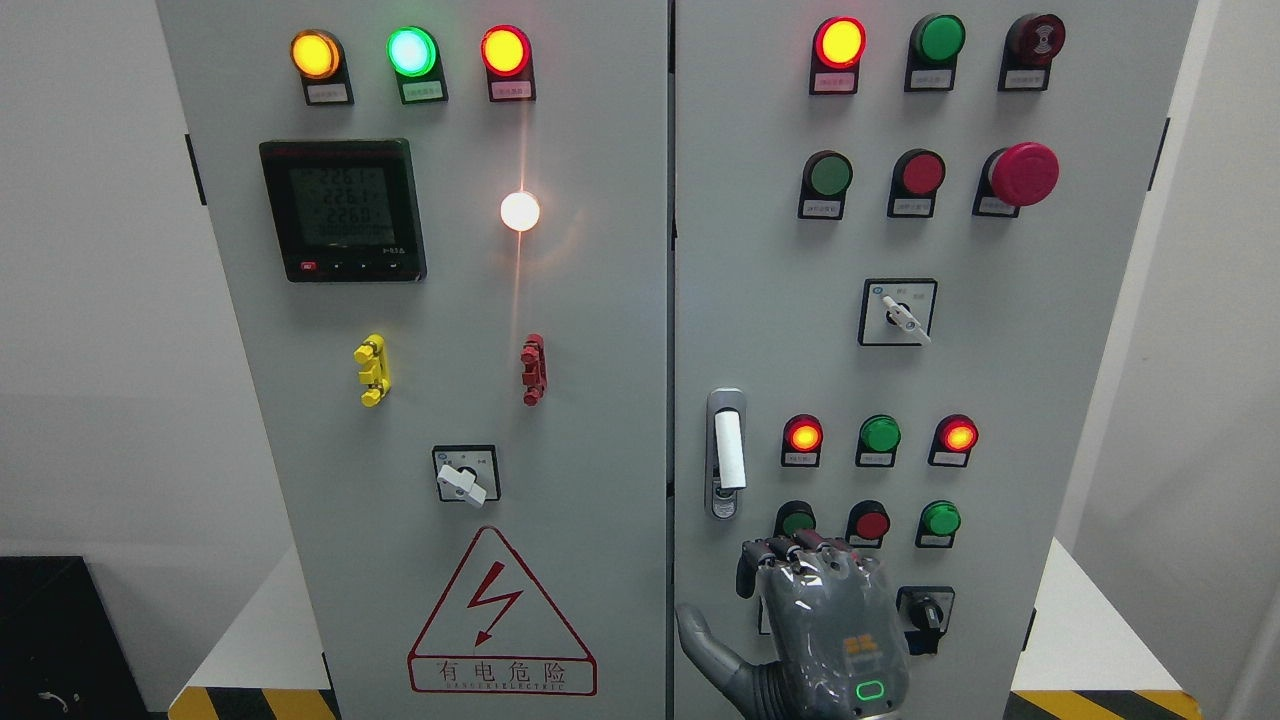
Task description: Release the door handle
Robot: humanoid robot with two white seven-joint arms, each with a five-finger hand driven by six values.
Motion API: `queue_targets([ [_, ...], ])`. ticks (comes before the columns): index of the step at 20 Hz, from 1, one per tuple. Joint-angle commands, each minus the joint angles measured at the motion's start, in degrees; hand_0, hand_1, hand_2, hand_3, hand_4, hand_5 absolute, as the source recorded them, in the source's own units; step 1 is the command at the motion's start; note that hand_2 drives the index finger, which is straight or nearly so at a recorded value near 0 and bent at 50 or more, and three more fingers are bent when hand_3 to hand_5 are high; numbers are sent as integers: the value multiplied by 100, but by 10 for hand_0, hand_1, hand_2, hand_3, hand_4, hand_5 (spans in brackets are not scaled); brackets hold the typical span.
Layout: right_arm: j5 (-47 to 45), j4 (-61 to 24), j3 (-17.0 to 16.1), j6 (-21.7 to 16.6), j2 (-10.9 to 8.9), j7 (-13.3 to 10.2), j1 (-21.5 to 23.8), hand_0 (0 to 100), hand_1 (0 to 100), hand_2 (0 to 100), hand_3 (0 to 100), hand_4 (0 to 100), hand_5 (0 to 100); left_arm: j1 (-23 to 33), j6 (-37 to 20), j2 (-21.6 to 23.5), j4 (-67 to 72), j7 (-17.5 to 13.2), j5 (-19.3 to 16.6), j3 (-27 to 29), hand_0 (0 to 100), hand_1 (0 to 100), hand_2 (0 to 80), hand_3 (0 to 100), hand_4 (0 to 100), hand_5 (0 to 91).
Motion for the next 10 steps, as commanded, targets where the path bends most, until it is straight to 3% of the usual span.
queue_targets([
  [1, 186, -57, -59, 47, 1, -9, -249, 216, 310, 814, 1000, 845, 871, 105, 3, 0, 6, -1, 0, 0, 120, 556, 0, 0, 0, 0],
  [4, 328, -48, -138, 126, 1, 140, -303, 207, 339, 863, 1000, 874, 911, 105, 3, 0, -3, -1, 0, 0, 120, 556, 0, 0, 0, 0],
  [10, 504, 13, -156, 135, -8, 185, -356, 201, 349, 897, 1000, 897, 934, 105, 3, 0, -3, -1, 0, 0, 120, 556, 0, 0, 0, 0],
])
